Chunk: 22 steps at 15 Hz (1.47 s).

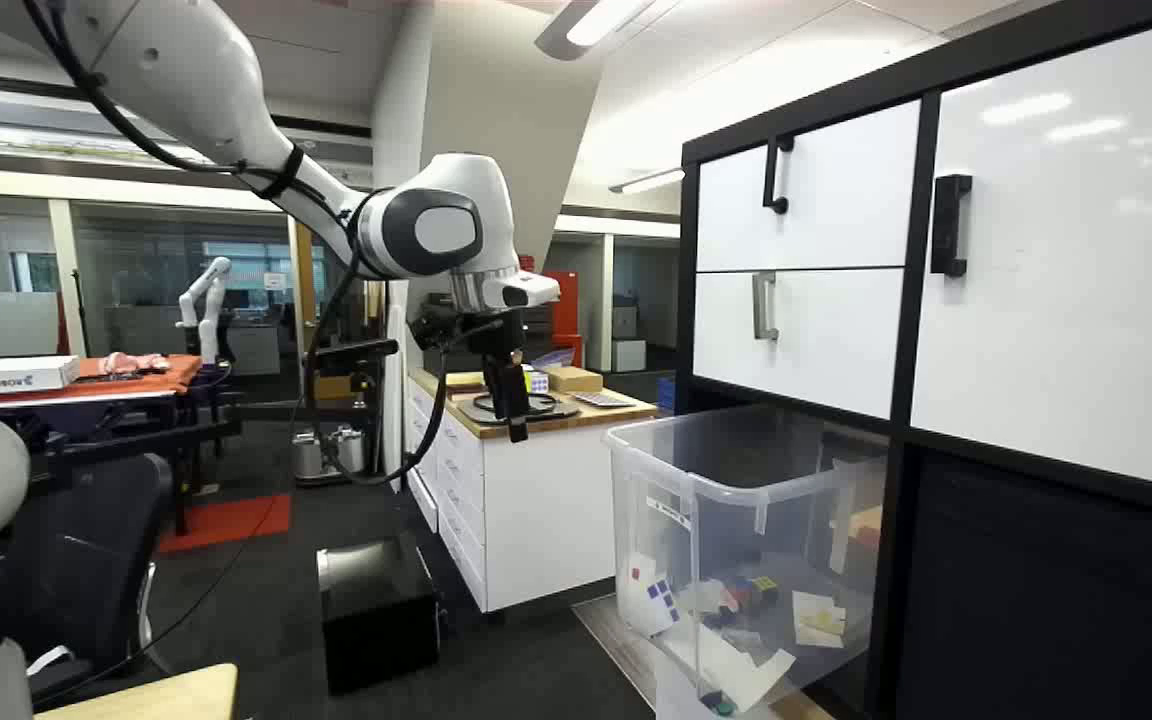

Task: Slide in the bottom storage container

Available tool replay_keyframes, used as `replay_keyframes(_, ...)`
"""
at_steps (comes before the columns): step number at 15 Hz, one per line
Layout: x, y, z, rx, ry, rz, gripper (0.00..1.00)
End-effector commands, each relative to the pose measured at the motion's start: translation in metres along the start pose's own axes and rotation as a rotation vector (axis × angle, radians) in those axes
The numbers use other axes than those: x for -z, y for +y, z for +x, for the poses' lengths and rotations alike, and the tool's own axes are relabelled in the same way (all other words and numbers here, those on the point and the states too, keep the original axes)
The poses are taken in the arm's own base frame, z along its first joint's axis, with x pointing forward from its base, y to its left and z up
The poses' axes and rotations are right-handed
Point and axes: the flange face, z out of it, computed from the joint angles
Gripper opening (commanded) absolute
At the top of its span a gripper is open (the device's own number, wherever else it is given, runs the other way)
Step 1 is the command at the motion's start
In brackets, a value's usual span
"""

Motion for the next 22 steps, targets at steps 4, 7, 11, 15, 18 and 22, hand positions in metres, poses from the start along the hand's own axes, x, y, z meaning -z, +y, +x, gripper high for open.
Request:
replay_keyframes(4, 0.0, 0.0, 0.0, 0.0, -0.001, 0.0, 1.0)
replay_keyframes(7, 0.0, 0.0, 0.0, 0.0, -0.001, 0.0, 1.0)
replay_keyframes(11, 0.0, 0.0, 0.0, 0.0, -0.001, 0.0, 1.0)
replay_keyframes(15, -0.006, 0.004, 0.005, 0.038, 0.009, 0.004, 1.0)
replay_keyframes(18, -0.01, 0.015, 0.014, 0.074, 0.03, 0.02, 1.0)
replay_keyframes(22, -0.019, 0.038, 0.031, 0.094, 0.083, 0.041, 1.0)
